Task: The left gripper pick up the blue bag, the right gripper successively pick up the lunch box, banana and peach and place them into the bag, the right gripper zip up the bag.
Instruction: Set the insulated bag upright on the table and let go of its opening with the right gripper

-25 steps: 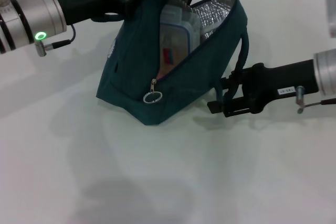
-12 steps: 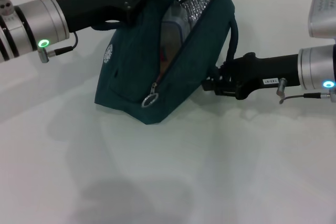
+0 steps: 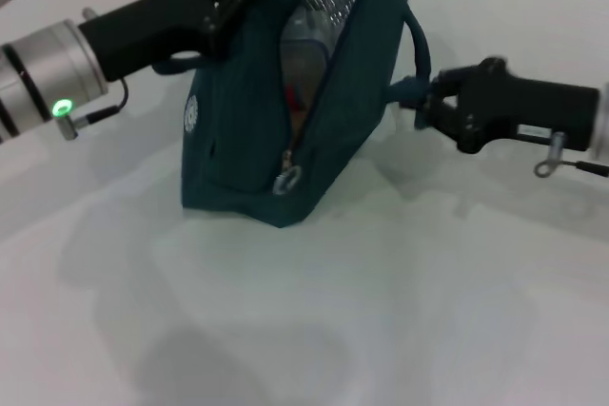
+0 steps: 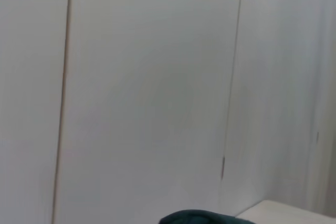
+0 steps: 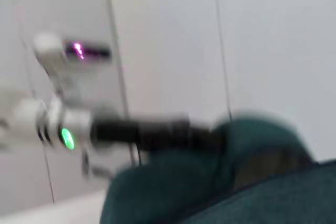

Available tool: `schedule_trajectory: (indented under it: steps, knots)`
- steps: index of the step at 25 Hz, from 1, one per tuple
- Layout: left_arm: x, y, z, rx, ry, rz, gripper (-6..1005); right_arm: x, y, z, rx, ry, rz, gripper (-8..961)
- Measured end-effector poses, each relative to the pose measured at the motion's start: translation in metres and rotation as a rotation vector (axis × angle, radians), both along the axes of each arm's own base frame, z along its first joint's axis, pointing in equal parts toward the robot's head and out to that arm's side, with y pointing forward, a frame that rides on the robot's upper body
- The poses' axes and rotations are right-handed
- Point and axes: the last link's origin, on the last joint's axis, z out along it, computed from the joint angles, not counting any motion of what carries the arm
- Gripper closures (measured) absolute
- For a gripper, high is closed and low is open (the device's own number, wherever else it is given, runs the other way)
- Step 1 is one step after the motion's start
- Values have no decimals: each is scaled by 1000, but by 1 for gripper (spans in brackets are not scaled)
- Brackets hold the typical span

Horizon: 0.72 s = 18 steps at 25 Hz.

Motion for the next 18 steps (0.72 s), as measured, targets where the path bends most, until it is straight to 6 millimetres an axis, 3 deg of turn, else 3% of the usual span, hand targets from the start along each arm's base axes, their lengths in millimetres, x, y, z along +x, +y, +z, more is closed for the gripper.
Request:
schedule_trajectory:
  steps: [3, 9, 18]
  knots:
    - [-8, -17, -5, 2, -15, -49, 903, 1, -11, 12, 36, 80, 59, 892]
    - [-25, -49, -16, 87, -114, -89, 901, 7, -17, 35, 65, 160, 72, 866]
    - [-32, -66, -32, 124, -134, -94, 878, 13, -19, 46, 12, 126, 83, 826]
